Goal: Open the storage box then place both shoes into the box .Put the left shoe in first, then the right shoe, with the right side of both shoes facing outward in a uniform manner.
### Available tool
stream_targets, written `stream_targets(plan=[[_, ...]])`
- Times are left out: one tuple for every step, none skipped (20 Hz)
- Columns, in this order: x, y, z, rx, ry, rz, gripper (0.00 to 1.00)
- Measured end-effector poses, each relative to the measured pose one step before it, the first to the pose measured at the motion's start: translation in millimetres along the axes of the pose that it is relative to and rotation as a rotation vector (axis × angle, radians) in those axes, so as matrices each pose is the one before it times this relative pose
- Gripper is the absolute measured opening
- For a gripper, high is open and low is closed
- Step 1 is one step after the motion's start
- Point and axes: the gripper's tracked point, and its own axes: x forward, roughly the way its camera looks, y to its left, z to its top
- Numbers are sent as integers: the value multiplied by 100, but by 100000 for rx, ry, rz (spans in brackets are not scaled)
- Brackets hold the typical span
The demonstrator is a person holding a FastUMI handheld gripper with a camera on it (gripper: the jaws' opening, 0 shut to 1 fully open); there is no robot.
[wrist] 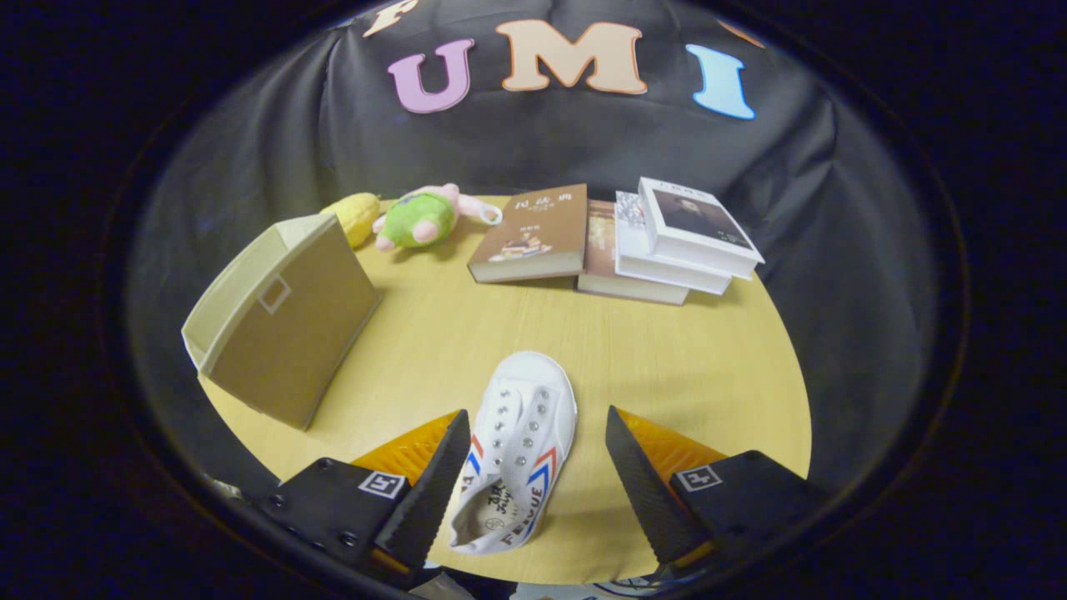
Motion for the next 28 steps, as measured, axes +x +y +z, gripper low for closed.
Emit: stream_targets(plan=[[555, -276, -949, -1002, 2499, 279, 100], [429, -39, -760, -1115, 1988, 772, 98], [447, -85, -808, -1282, 2191, 646, 95], [640, -162, -873, -1616, 2320, 266, 93], [683, -38, -705, -1359, 2309, 866, 90], [561, -4, -388, -302, 1552, 911, 87], [414, 236, -377, 951, 2173, 2252, 84], [397, 349, -495, 1760, 1767, 2501, 81], [458, 224, -309, 1075, 1794, 1588, 78], [408, -239, -758, -112, 2570, -471, 75], [32, 585, 320, -401, 2868, 1240, 73], [-277, 439, 363, 2492, -507, 934, 70], [125, -140, -168, 382, 960, 249, 61], [239, -173, 74, 762, 339, -840, 53], [-102, -216, -124, 1158, 1196, -1231, 45], [-364, -83, -65, 2787, -2, -622, 36], [104, -1017, 145, 2542, -2139, -4502, 28], [-548, -194, 375, 2787, -1779, -1152, 24], [636, -411, -843, 1895, 1233, -66, 19], [-50, 302, -167, 2570, 503, -343, 15], [-388, 184, -6, 2315, 157, -713, 10], [-214, 21, 168, 3125, -243, -346, 10], [-421, 367, 196, 3244, 224, 858, 10], [-578, 536, 440, 3232, -1055, 716, 10], [-649, 560, 473, 1165, -1447, 64, 10], [-553, 577, 464, 533, -784, -47, 10], [-679, 728, 637, 1055, -1702, 187, 10], [-632, 944, 490, 585, -823, 510, 10]])
